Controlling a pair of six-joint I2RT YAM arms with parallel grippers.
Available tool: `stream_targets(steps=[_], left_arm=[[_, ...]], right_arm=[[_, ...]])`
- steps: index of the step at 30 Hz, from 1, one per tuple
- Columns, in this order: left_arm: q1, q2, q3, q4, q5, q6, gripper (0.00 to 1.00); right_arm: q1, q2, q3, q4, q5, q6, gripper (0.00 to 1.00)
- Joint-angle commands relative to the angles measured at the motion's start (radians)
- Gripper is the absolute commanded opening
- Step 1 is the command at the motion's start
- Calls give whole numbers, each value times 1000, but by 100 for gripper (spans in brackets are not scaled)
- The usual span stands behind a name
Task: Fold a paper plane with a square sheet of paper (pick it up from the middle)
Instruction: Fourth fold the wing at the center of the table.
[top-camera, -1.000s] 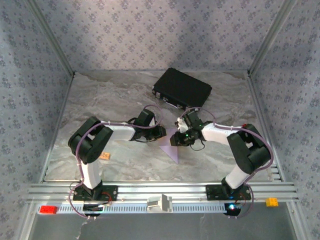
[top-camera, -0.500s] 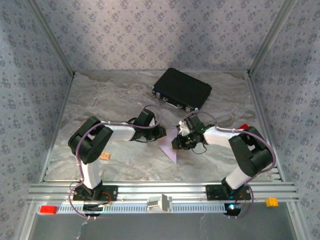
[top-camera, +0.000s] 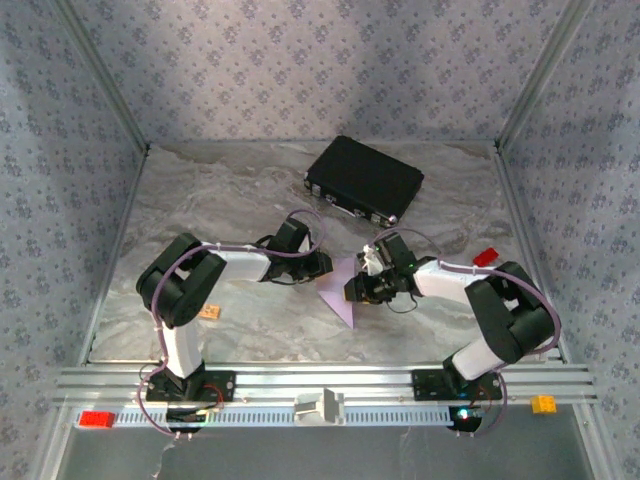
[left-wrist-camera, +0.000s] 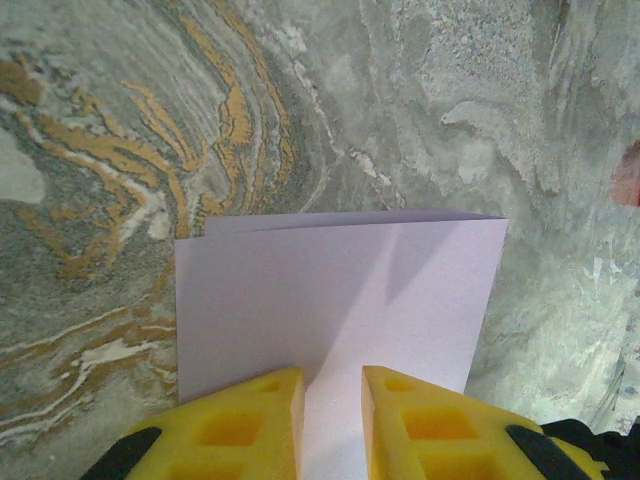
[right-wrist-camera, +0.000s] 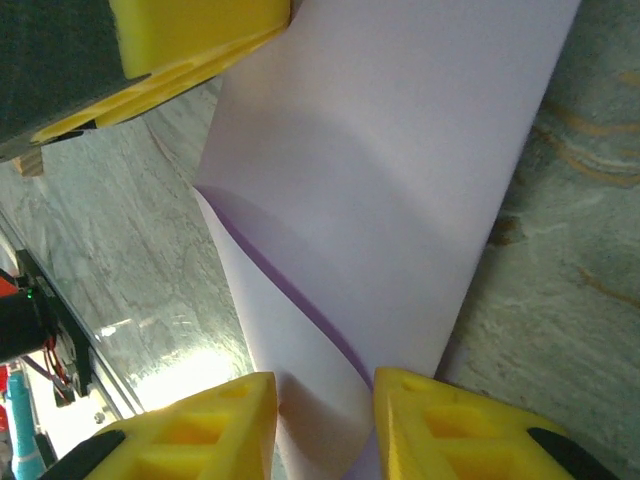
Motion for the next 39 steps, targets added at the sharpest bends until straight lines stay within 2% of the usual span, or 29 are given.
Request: stream_targets(steps=[1, 9, 21, 25, 34, 39], left_arm=[[-2, 13, -12, -20, 4, -4, 22], [-3, 7, -18, -20, 1, -6, 22], [-2, -1, -17, -20, 3, -6, 22], [-3, -23, -23, -5, 4, -12, 24], [3, -204, -75, -46, -90, 3, 56], [21, -246, -105, -67, -102, -4, 63]], right_arm=[[-3, -16, -14, 23, -29, 38, 32], [1, -46, -77, 94, -16, 134, 32], [7, -62, -113, 170, -5, 195, 30], [3, -42, -104, 168, 13, 177, 17], [-15, -46, -81, 153, -2, 72, 6], [-43, -80, -86, 149, -34, 55, 5]])
